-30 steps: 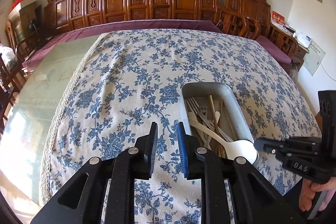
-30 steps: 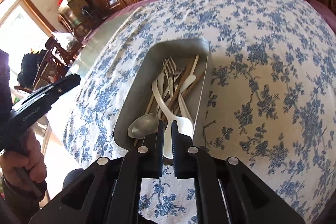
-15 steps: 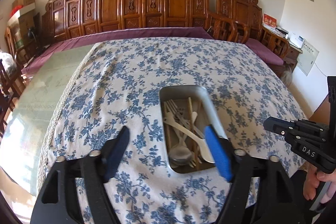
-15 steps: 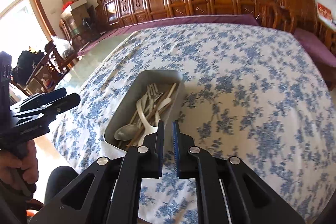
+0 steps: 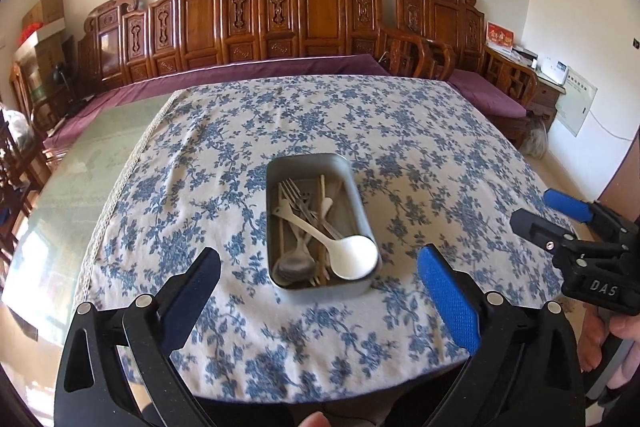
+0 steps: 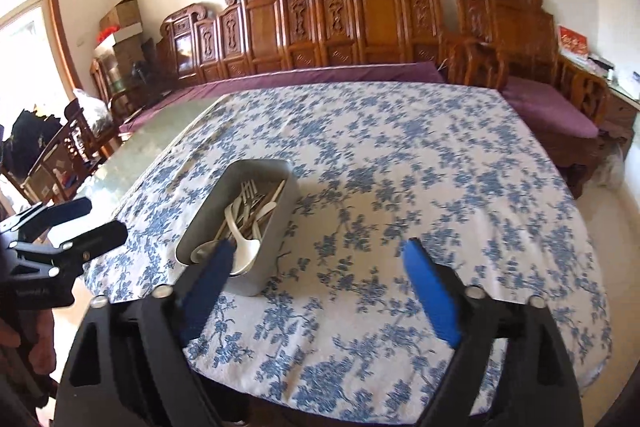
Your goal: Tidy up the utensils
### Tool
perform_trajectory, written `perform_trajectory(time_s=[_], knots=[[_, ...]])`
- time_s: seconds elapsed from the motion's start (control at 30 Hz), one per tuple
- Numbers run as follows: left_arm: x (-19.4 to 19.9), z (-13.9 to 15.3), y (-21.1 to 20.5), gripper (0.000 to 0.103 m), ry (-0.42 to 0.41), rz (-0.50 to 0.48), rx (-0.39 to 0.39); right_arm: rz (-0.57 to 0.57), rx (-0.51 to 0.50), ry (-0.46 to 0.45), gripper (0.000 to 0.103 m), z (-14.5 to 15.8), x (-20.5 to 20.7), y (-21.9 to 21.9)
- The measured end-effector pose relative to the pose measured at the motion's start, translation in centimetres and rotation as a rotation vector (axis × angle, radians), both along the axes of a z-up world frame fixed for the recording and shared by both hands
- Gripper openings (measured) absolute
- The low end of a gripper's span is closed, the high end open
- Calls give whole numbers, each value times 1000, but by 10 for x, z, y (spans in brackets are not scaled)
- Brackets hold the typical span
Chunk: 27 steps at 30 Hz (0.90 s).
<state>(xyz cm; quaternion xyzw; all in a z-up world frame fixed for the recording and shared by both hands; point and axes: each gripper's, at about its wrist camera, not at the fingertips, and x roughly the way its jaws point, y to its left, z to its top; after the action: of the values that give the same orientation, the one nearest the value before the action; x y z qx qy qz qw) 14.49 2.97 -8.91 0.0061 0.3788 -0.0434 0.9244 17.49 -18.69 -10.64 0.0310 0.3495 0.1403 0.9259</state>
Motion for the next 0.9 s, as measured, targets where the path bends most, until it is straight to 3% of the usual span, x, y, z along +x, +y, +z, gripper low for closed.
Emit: perform_trajectory(time_s=[0.27, 0.9], knots=[[-28, 9, -20, 95, -5, -1, 7, -37, -20, -44, 100, 17, -34, -14], [-80, 71, -25, 95, -157, 19, -3, -64, -17, -180, 100, 70, -91, -15]])
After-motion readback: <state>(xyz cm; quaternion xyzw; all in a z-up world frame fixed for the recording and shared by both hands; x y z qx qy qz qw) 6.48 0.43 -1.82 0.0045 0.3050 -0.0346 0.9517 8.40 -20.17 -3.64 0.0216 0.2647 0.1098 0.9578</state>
